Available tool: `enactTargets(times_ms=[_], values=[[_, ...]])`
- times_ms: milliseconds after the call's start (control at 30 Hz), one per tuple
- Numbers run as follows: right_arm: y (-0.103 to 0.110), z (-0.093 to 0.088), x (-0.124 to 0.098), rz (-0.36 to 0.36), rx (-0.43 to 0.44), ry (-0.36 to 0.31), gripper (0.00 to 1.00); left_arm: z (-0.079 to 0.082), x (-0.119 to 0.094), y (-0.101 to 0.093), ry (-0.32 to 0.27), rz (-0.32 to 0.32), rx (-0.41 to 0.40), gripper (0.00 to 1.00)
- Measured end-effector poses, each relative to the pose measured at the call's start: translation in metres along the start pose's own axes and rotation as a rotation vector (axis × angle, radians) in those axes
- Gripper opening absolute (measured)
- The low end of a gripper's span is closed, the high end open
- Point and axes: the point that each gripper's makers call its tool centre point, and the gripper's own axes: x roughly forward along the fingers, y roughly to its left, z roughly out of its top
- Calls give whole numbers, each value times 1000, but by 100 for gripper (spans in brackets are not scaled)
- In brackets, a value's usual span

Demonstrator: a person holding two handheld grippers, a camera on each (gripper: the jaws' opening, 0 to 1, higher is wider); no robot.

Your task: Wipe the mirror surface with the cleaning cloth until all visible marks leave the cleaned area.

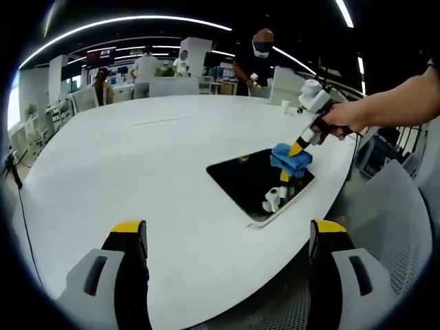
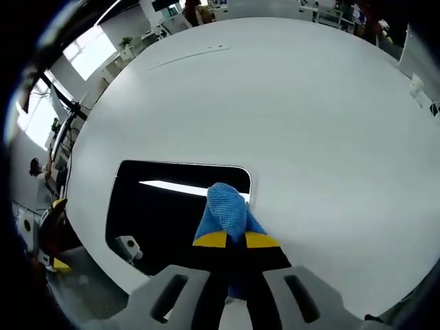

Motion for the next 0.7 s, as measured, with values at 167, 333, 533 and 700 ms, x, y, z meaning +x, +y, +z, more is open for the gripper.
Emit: enactTargets(times_ms=[167,333,533,700], values=[[-3,-1,-1,-20,23,2,1,0,0,0,0,0,0,96],[-3,-1,-1,-34,14,5,1,0,0,-1,1,-2,4,96],[-8,-4,-4,-53,16,8,1,-2,1,-2,7,-13,9,99],[-6,-4,1,-56,8,6,1,-2,1,-2,10,-8,11,99]])
